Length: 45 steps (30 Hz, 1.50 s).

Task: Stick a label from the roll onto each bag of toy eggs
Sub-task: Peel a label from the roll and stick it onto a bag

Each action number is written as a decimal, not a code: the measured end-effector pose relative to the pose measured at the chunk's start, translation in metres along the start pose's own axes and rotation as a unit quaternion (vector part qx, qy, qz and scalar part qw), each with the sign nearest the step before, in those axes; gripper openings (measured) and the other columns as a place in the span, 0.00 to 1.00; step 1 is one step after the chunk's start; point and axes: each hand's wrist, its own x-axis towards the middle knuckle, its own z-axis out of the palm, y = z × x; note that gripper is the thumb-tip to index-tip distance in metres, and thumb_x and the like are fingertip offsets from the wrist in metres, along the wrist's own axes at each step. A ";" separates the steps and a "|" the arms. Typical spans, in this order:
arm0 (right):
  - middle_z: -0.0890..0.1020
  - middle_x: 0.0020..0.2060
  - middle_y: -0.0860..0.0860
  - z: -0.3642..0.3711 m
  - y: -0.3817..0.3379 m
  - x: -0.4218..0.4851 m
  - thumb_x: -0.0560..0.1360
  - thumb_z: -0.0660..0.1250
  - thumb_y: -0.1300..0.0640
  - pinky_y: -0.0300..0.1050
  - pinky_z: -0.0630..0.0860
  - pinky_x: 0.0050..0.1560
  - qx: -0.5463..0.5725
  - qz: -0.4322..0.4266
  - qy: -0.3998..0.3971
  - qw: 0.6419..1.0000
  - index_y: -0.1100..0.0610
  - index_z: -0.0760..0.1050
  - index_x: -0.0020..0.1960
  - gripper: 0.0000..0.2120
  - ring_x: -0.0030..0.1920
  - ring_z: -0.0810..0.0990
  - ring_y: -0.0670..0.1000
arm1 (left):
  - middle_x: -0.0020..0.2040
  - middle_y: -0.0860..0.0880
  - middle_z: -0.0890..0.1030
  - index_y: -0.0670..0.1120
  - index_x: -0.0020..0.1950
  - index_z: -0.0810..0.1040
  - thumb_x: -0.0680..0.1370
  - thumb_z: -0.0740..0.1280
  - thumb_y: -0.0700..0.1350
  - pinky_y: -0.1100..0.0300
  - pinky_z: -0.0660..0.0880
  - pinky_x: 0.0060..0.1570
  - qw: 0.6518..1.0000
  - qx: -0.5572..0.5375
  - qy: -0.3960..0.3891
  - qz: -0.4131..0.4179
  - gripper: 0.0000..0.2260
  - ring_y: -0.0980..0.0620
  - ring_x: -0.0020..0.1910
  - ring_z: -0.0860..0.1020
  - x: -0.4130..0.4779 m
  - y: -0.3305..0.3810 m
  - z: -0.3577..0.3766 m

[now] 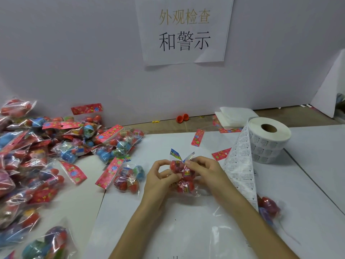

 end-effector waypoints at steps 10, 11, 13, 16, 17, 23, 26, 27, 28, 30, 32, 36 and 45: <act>0.80 0.33 0.50 -0.002 -0.003 -0.004 0.75 0.74 0.58 0.46 0.78 0.37 -0.070 -0.040 -0.027 0.996 0.51 0.81 0.35 0.11 0.36 0.80 0.49 | 0.45 0.35 0.82 0.39 0.46 0.83 0.72 0.74 0.50 0.29 0.76 0.59 0.998 0.048 -0.014 0.042 0.14 0.38 0.49 0.82 0.002 0.001 -0.002; 0.80 0.33 0.50 -0.002 -0.003 -0.005 0.75 0.74 0.59 0.45 0.77 0.37 -0.071 -0.041 -0.030 0.996 0.51 0.81 0.34 0.11 0.36 0.80 0.50 | 0.43 0.36 0.81 0.39 0.44 0.83 0.71 0.75 0.48 0.29 0.75 0.59 0.998 0.037 -0.010 0.041 0.11 0.38 0.48 0.81 0.004 0.000 -0.003; 0.81 0.36 0.53 -0.002 -0.004 -0.005 0.75 0.74 0.60 0.47 0.76 0.38 -0.064 -0.034 -0.034 0.997 0.55 0.82 0.37 0.08 0.38 0.80 0.52 | 0.42 0.39 0.82 0.41 0.40 0.85 0.72 0.76 0.42 0.32 0.76 0.58 0.999 0.022 -0.006 0.036 0.05 0.39 0.47 0.80 0.005 -0.001 -0.005; 0.82 0.38 0.54 -0.001 -0.005 -0.005 0.75 0.72 0.60 0.51 0.78 0.42 -0.054 -0.022 -0.031 0.998 0.60 0.82 0.42 0.05 0.40 0.81 0.53 | 0.42 0.42 0.84 0.42 0.41 0.86 0.76 0.74 0.38 0.36 0.79 0.56 0.999 0.015 0.014 0.043 0.04 0.42 0.46 0.82 0.006 -0.002 -0.006; 0.82 0.38 0.53 0.000 -0.004 -0.005 0.76 0.72 0.59 0.52 0.79 0.43 -0.049 -0.019 -0.033 0.998 0.59 0.82 0.43 0.05 0.41 0.81 0.52 | 0.42 0.43 0.84 0.41 0.41 0.86 0.76 0.74 0.38 0.39 0.79 0.54 0.999 0.009 0.024 0.048 0.04 0.43 0.46 0.82 0.006 -0.003 -0.006; 0.84 0.39 0.51 0.002 -0.004 -0.008 0.74 0.75 0.53 0.53 0.81 0.44 -0.067 -0.009 -0.048 0.997 0.55 0.83 0.43 0.07 0.42 0.85 0.56 | 0.40 0.44 0.85 0.39 0.45 0.87 0.75 0.74 0.38 0.47 0.80 0.51 0.994 -0.022 0.086 0.069 0.02 0.46 0.42 0.84 0.007 0.000 -0.011; 0.85 0.38 0.50 0.004 -0.005 -0.009 0.74 0.75 0.54 0.51 0.82 0.43 -0.075 -0.024 -0.044 0.996 0.53 0.82 0.40 0.06 0.44 0.86 0.55 | 0.41 0.45 0.86 0.39 0.46 0.87 0.75 0.75 0.39 0.46 0.82 0.51 0.993 -0.024 0.096 0.062 0.04 0.44 0.43 0.85 0.008 0.000 -0.012; 0.84 0.37 0.49 0.005 -0.005 -0.009 0.74 0.75 0.54 0.50 0.82 0.42 -0.074 -0.028 -0.042 0.996 0.52 0.81 0.38 0.07 0.43 0.86 0.53 | 0.42 0.44 0.87 0.40 0.45 0.87 0.74 0.76 0.40 0.48 0.83 0.48 0.994 -0.024 0.094 0.060 0.03 0.44 0.43 0.86 0.008 0.001 -0.011; 0.84 0.36 0.50 0.004 -0.005 -0.010 0.74 0.75 0.55 0.48 0.81 0.41 -0.073 -0.030 -0.040 0.996 0.52 0.81 0.37 0.08 0.42 0.85 0.52 | 0.42 0.43 0.87 0.40 0.45 0.87 0.74 0.76 0.40 0.49 0.84 0.46 0.994 -0.025 0.088 0.058 0.03 0.43 0.43 0.86 0.007 0.001 -0.011; 0.83 0.36 0.52 0.003 -0.006 -0.010 0.74 0.75 0.58 0.47 0.81 0.39 -0.066 -0.029 -0.037 0.997 0.54 0.79 0.36 0.09 0.41 0.84 0.52 | 0.43 0.41 0.87 0.40 0.44 0.88 0.73 0.77 0.41 0.49 0.84 0.45 0.995 -0.025 0.074 0.055 0.04 0.43 0.43 0.86 0.007 0.001 -0.010; 0.81 0.35 0.53 0.001 -0.007 -0.009 0.73 0.73 0.62 0.45 0.79 0.36 -0.057 -0.028 -0.033 0.997 0.57 0.77 0.36 0.09 0.40 0.83 0.52 | 0.42 0.42 0.86 0.41 0.44 0.88 0.71 0.77 0.43 0.50 0.83 0.44 0.997 -0.024 0.059 0.052 0.06 0.44 0.43 0.85 0.006 0.000 -0.010; 0.80 0.36 0.56 0.000 -0.007 -0.006 0.73 0.70 0.68 0.47 0.80 0.37 -0.033 -0.042 -0.024 0.998 0.59 0.77 0.36 0.09 0.40 0.81 0.54 | 0.42 0.42 0.86 0.42 0.45 0.88 0.71 0.77 0.46 0.48 0.82 0.48 0.998 -0.013 0.037 0.052 0.08 0.45 0.43 0.85 0.006 -0.001 -0.008; 0.81 0.31 0.50 -0.007 -0.005 -0.003 0.74 0.72 0.69 0.40 0.77 0.36 -0.047 -0.080 -0.004 0.996 0.55 0.79 0.34 0.13 0.35 0.80 0.46 | 0.45 0.44 0.85 0.43 0.49 0.86 0.71 0.76 0.42 0.54 0.82 0.42 0.998 -0.056 -0.038 0.015 0.08 0.46 0.44 0.85 0.005 0.000 -0.008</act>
